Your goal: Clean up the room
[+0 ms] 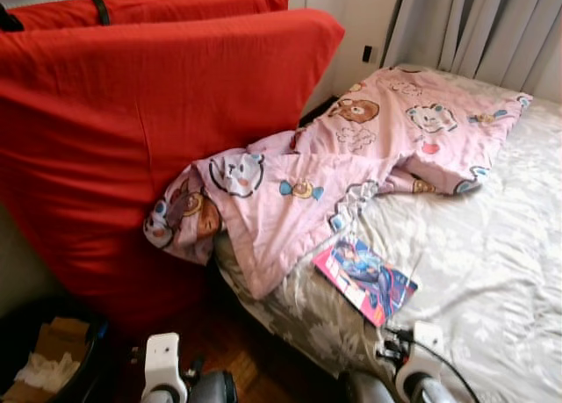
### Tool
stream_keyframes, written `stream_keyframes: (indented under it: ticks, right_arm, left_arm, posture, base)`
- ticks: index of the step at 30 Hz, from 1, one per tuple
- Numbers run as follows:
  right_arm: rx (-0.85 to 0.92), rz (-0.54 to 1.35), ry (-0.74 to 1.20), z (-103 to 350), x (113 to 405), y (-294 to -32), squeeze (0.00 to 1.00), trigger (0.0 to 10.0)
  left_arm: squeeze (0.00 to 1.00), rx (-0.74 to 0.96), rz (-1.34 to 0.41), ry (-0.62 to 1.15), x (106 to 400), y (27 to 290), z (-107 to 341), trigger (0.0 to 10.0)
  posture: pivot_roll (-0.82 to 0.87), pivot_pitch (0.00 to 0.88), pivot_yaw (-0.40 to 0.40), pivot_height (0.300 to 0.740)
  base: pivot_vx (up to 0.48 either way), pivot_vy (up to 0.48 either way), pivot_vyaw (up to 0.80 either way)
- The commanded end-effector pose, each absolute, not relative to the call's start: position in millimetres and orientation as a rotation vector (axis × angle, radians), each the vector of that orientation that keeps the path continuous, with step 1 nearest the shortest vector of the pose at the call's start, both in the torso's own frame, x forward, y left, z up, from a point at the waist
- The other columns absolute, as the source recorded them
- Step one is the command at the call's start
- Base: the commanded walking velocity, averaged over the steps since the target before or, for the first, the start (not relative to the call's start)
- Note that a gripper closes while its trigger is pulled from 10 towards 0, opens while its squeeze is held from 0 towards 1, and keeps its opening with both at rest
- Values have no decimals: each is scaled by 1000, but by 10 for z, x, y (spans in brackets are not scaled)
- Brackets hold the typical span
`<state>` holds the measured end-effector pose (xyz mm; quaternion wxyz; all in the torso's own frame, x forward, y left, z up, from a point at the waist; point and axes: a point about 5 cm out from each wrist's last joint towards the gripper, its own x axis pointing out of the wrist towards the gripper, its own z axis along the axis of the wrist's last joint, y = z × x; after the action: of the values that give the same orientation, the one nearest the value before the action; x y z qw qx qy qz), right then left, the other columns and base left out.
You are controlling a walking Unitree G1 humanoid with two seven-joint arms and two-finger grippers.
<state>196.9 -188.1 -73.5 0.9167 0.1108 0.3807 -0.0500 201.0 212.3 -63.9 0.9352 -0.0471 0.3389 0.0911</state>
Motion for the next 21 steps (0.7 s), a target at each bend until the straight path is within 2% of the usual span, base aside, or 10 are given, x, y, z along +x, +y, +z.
stream_keyframes:
  ticks: [1,10,21]
  right_arm:
    - [203,-113,813,-758,1922,-1938,0,10000]
    - [216,-156,866,-835,1765,-1982,0,10000]
    - [204,-132,904,-885,1700,-1858,0,10000]
  left_arm:
    - [0,-104,206,730,1940,2124,-688,10000]
    - [0,-109,261,837,1668,2275,-808,10000]
    - [0,-92,282,845,1627,2408,-795,10000]
  posture:
    - [28,0,-57,685]
    - [28,0,-55,740]
    - [54,0,-65,740]
  base:
    - [0,0,0]
    - [0,0,0]
    - [0,0,0]
